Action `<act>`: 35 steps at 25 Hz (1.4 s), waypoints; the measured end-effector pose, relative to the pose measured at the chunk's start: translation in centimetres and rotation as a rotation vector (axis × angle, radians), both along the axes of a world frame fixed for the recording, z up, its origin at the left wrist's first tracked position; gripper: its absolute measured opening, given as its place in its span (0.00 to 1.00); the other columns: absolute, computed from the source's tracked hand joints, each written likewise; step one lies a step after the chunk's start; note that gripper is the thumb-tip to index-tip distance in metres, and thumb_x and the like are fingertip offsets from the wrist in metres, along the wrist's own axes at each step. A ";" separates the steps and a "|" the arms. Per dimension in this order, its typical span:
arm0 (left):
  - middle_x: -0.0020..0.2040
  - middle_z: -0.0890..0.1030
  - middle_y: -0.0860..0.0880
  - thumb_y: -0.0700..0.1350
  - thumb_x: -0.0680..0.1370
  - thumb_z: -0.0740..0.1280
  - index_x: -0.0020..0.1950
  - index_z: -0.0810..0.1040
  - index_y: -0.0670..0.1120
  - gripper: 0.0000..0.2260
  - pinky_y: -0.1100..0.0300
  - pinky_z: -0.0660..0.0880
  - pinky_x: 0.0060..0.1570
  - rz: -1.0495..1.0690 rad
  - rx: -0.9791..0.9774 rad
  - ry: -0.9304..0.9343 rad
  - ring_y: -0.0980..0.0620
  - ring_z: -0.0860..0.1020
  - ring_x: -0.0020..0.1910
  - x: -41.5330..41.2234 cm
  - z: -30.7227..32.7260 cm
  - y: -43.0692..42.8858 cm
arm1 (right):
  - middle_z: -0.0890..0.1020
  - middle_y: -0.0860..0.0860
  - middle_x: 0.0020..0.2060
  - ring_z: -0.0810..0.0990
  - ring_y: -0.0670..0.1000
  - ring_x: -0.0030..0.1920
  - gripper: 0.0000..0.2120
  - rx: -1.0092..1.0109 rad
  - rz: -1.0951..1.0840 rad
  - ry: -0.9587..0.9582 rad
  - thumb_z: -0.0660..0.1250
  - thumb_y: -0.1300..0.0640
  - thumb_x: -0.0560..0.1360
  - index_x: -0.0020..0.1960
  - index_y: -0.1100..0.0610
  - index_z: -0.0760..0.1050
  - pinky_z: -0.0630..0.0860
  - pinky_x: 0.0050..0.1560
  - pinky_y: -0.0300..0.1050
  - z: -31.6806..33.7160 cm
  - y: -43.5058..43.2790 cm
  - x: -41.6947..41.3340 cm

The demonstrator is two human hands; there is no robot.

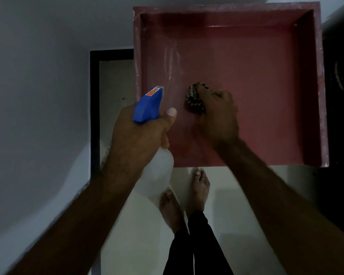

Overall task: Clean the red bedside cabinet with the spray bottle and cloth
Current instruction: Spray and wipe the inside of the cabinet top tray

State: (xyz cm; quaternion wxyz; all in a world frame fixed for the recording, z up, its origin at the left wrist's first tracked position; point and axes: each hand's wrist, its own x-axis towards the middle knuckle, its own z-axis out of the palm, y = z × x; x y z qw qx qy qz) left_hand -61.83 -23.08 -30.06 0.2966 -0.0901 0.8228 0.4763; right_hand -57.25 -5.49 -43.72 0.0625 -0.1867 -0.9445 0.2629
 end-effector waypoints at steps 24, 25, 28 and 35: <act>0.34 0.82 0.41 0.54 0.77 0.70 0.47 0.79 0.37 0.18 0.79 0.69 0.30 0.005 0.007 0.020 0.51 0.82 0.34 3.5 -0.8 -1.5 | 0.83 0.59 0.59 0.73 0.63 0.61 0.34 -0.062 -0.123 -0.021 0.56 0.54 0.70 0.75 0.56 0.74 0.77 0.58 0.58 0.1 -1.0 5.6; 0.34 0.82 0.41 0.54 0.77 0.70 0.47 0.79 0.37 0.18 0.80 0.68 0.29 0.012 0.014 0.025 0.51 0.82 0.35 3.6 -0.8 -1.6 | 0.83 0.59 0.58 0.73 0.63 0.60 0.33 -0.052 -0.142 -0.016 0.56 0.55 0.70 0.74 0.56 0.74 0.77 0.58 0.58 0.0 -1.6 5.8; 0.33 0.82 0.43 0.54 0.78 0.69 0.43 0.79 0.41 0.16 0.80 0.67 0.30 0.015 0.003 0.028 0.51 0.82 0.36 4.0 -0.7 -1.8 | 0.84 0.56 0.57 0.76 0.63 0.60 0.29 0.014 0.005 -0.010 0.68 0.63 0.70 0.72 0.53 0.76 0.78 0.55 0.61 -0.4 -5.0 6.2; 0.34 0.82 0.40 0.53 0.78 0.70 0.46 0.80 0.42 0.14 0.79 0.69 0.34 0.028 0.029 0.050 0.48 0.83 0.39 5.6 -0.3 -2.2 | 0.84 0.57 0.54 0.77 0.63 0.57 0.34 0.020 -0.092 0.035 0.68 0.71 0.67 0.72 0.54 0.77 0.79 0.52 0.62 -1.1 -2.9 8.5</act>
